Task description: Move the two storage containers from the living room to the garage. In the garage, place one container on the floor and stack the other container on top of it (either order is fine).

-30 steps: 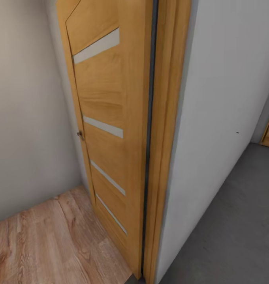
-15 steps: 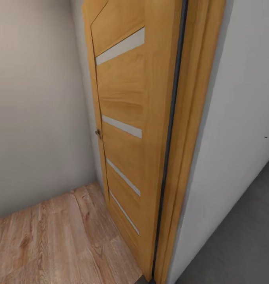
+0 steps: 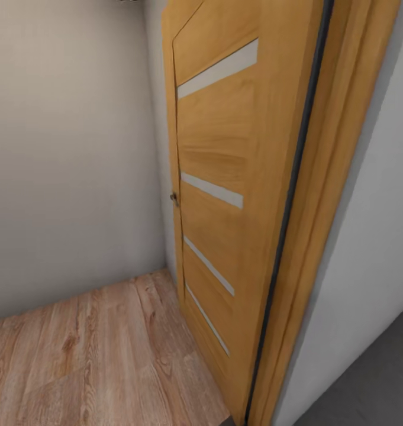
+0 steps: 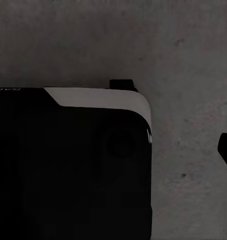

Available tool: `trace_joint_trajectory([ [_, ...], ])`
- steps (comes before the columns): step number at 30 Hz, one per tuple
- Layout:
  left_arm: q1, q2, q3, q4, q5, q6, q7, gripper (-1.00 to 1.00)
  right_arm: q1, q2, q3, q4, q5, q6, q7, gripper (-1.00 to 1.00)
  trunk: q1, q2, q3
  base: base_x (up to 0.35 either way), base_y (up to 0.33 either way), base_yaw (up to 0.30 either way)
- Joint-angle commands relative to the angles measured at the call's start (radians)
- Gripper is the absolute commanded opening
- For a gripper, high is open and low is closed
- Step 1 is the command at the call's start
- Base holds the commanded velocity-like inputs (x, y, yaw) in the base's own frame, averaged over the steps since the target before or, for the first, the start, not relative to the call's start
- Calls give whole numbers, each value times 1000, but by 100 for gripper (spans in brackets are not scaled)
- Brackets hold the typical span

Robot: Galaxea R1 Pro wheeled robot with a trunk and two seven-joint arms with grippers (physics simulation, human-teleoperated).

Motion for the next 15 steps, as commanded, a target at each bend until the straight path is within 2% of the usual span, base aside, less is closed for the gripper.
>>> trace_joint_trajectory([
  [1,-1,0,-1,1,10,-3,0,100,-1,1,8,3,-9,-5,-1,100,0,-1,-1,0,0,274],
  [15,-1,0,-1,1,10,-3,0,100,-1,1,9,4,-9,-5,-1,100,0,-1,-1,0,0,274],
])
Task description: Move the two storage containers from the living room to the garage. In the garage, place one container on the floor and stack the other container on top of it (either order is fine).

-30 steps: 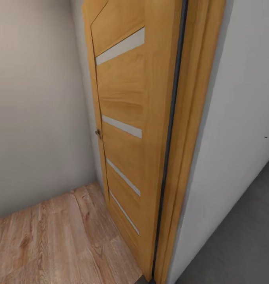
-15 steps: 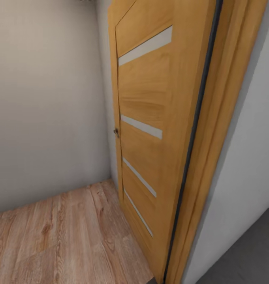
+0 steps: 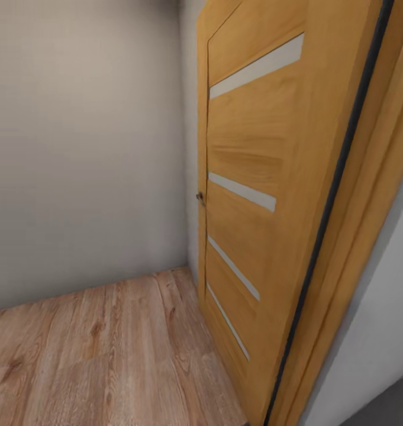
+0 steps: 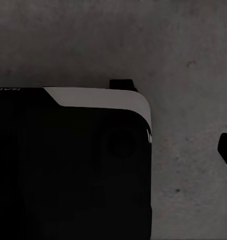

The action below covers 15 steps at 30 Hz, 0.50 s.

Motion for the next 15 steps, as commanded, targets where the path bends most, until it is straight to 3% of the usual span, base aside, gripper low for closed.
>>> trace_joint_trajectory([
  [1,-1,0,-1,1,10,-3,0,100,-1,1,8,3,-9,-5,-1,100,0,-1,-1,0,0,274],
  [9,-1,0,-1,1,10,-3,0,100,-1,1,8,3,-9,-5,-1,100,0,-1,-1,2,0,269],
  [15,-1,0,-1,1,10,-4,0,100,-1,1,8,3,-9,-5,-1,100,0,-1,-1,167,-27,74],
])
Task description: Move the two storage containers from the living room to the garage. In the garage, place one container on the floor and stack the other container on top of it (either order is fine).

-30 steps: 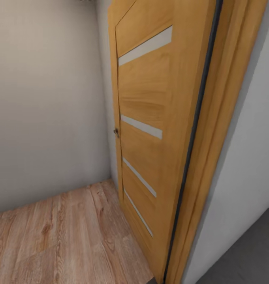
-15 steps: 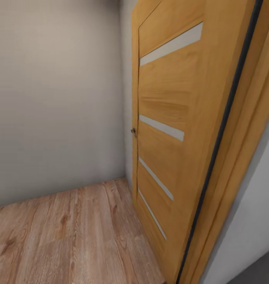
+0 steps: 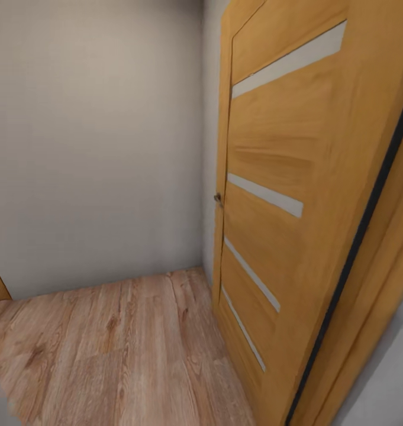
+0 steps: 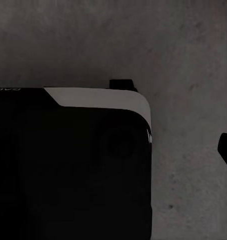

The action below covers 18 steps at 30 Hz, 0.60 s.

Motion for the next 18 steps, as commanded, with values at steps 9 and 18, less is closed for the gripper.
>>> trace_joint_trajectory([
  [9,-1,1,-1,1,10,-3,0,100,-1,1,8,3,-9,-4,-2,100,0,-1,-1,282,-98,6],
  [18,-1,1,-1,1,10,-3,0,100,-1,1,8,3,-9,-5,-2,100,0,-1,-1,178,-45,119],
])
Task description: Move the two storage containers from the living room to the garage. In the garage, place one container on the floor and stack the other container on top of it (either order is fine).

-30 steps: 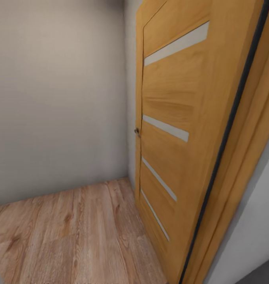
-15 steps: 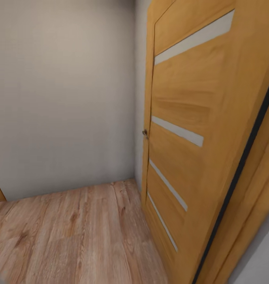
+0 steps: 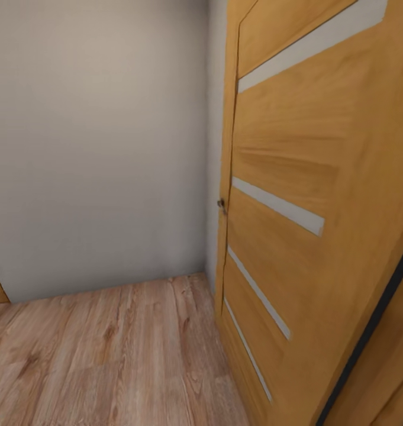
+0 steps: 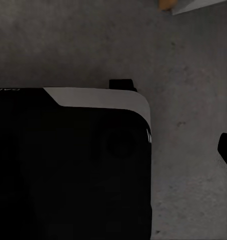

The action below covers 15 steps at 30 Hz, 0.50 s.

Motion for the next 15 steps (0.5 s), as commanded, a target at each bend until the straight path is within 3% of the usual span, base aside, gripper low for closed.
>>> trace_joint_trajectory([
  [1,-1,0,-1,1,10,-3,0,100,-1,1,9,3,-9,-5,-1,100,0,-1,-1,16,-2,260],
  [15,-1,-1,-1,1,10,-3,0,100,-1,0,9,3,-9,-5,0,100,0,-1,-1,12,0,264],
])
